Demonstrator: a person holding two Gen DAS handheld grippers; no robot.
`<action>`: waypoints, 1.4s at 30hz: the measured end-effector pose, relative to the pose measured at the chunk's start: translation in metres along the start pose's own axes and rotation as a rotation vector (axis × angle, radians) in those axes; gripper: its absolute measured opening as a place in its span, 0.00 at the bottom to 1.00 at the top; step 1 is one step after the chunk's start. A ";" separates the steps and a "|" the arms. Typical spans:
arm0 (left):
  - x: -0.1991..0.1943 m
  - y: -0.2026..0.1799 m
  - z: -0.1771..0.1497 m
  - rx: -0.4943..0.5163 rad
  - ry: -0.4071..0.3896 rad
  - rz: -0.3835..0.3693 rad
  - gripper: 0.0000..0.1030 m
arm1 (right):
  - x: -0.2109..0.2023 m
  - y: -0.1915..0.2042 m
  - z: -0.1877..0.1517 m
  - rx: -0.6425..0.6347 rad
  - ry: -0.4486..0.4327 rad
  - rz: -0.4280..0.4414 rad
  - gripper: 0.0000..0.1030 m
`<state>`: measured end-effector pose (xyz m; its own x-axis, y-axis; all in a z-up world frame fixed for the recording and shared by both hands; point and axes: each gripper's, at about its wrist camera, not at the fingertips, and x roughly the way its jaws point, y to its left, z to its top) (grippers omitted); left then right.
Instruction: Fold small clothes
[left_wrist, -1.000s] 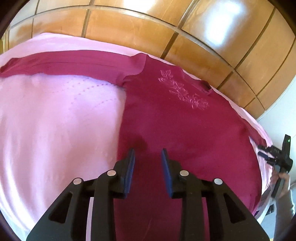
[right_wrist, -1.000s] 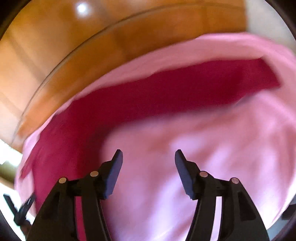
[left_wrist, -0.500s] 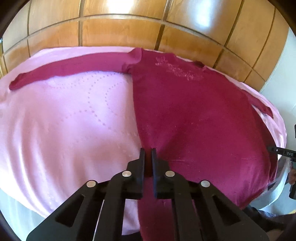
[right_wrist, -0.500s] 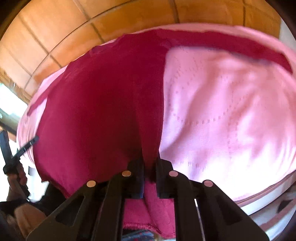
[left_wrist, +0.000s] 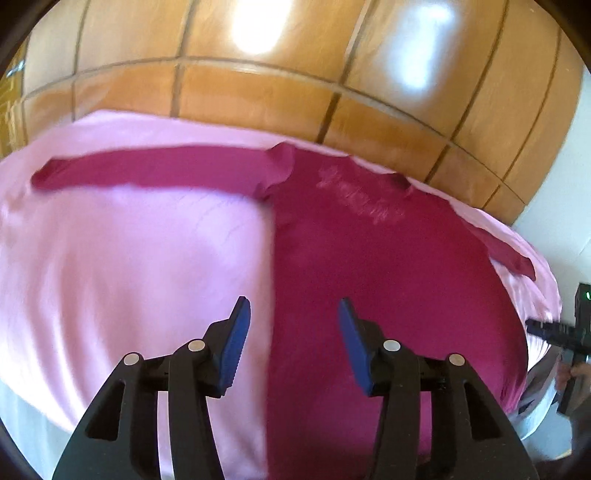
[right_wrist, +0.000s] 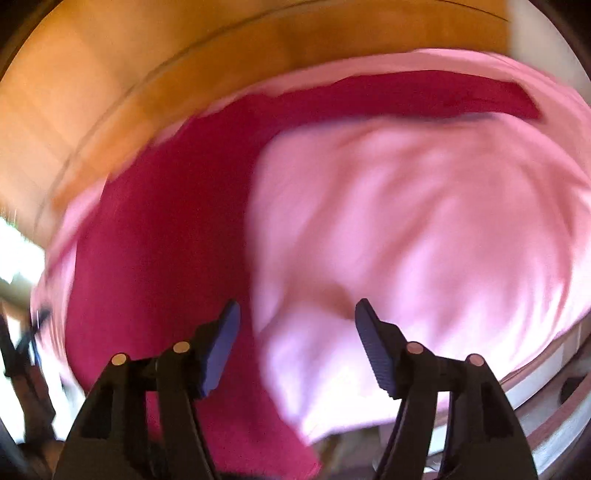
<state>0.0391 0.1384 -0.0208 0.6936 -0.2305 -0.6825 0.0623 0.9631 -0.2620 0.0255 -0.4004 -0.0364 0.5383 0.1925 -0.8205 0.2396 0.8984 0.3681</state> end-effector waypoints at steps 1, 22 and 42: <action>0.006 -0.009 0.005 0.021 -0.009 0.001 0.47 | 0.002 -0.016 0.012 0.070 -0.027 0.001 0.63; 0.104 -0.074 -0.001 0.221 0.071 0.006 0.92 | 0.035 -0.192 0.166 0.637 -0.312 -0.073 0.55; 0.106 -0.071 0.000 0.204 0.070 -0.029 0.95 | 0.062 0.003 0.201 -0.012 -0.199 -0.214 0.06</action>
<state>0.1080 0.0452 -0.0748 0.6382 -0.2611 -0.7243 0.2304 0.9624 -0.1439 0.2221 -0.4648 0.0016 0.6246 -0.0824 -0.7766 0.3559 0.9152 0.1891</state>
